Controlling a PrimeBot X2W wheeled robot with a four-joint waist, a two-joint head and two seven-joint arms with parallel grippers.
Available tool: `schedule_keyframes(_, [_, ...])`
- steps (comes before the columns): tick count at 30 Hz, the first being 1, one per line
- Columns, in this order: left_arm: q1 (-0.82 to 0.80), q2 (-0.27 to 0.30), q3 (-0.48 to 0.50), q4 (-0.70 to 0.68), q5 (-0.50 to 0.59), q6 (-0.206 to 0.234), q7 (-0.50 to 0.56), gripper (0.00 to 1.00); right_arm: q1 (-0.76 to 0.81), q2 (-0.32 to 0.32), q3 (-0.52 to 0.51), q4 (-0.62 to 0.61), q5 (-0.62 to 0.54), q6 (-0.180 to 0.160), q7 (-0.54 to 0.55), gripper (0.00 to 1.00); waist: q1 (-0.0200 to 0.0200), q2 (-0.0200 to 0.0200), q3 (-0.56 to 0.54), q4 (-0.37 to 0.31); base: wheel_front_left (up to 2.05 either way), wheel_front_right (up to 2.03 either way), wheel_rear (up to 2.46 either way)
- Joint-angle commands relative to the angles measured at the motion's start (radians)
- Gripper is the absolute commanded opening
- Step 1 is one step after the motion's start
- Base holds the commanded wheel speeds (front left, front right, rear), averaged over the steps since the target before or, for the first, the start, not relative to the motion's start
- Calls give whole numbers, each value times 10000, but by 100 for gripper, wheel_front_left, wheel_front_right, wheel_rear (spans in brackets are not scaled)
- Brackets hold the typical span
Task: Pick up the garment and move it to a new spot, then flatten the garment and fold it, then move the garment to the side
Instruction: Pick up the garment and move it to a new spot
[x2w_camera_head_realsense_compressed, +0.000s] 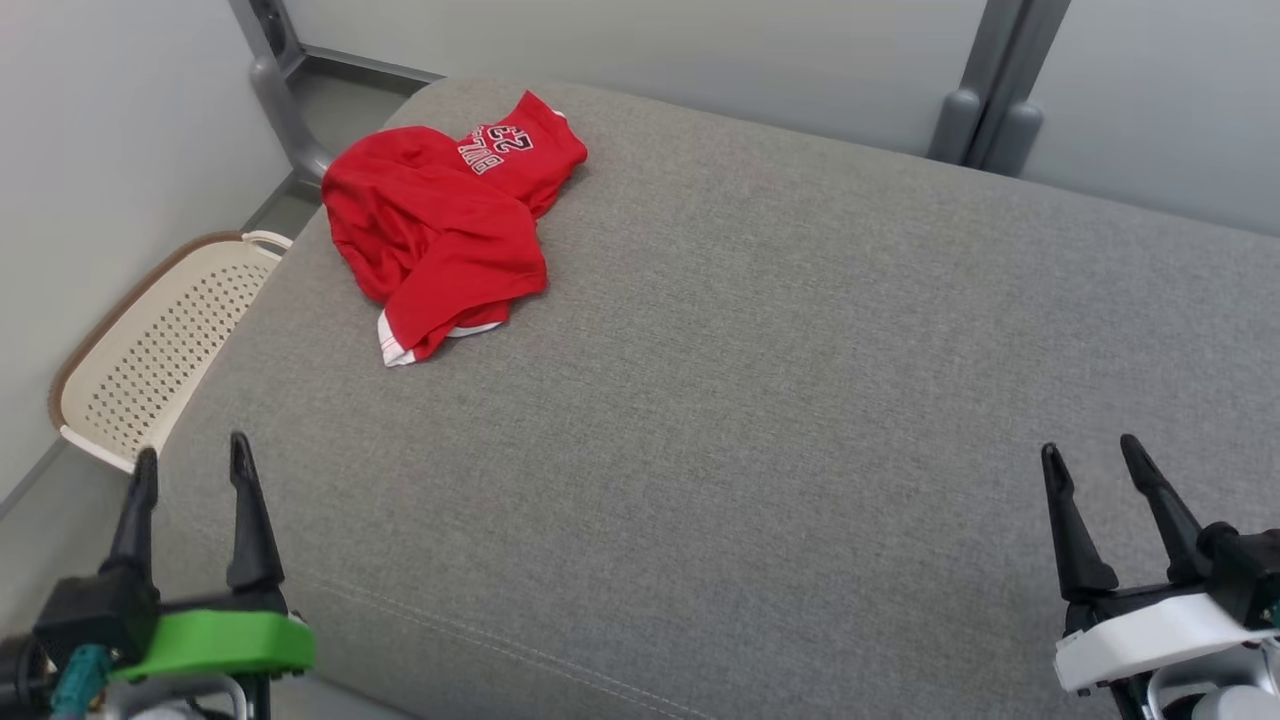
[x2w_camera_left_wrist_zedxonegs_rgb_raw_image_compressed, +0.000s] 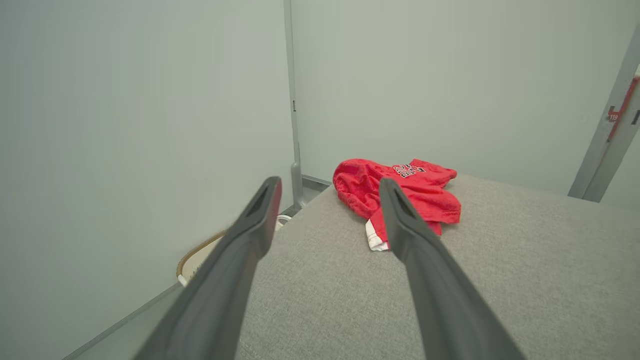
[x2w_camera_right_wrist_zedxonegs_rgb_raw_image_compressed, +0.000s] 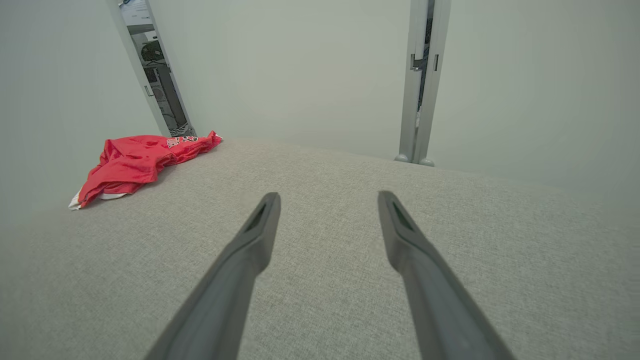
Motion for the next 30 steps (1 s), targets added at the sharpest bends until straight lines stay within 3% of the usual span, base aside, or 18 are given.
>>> schedule_keyframes(1, [-464,84,52,39,-71,-38,-31,100,-163,-157,-124,-126,-76,-20,68,100,0,0,461,-425,0,0,0])
schedule_keyframes(11, [-3812,799,670,916,-377,-78,-19,100,-764,-1329,-1044,-1285,-3,-19,605,100,0,0,2561,-1975,0,0,0])
schedule_keyframes(18, [-6173,1544,1122,2018,-641,-40,-16,100,-785,-2010,-2314,-2200,159,-20,851,100,0,0,4001,-2918,0,0,0])
schedule_keyframes(30, [-8356,2292,1329,4832,-914,69,534,100,-518,-2333,-3689,-3326,446,-20,1089,100,0,0,5420,-3295,0,0,0])
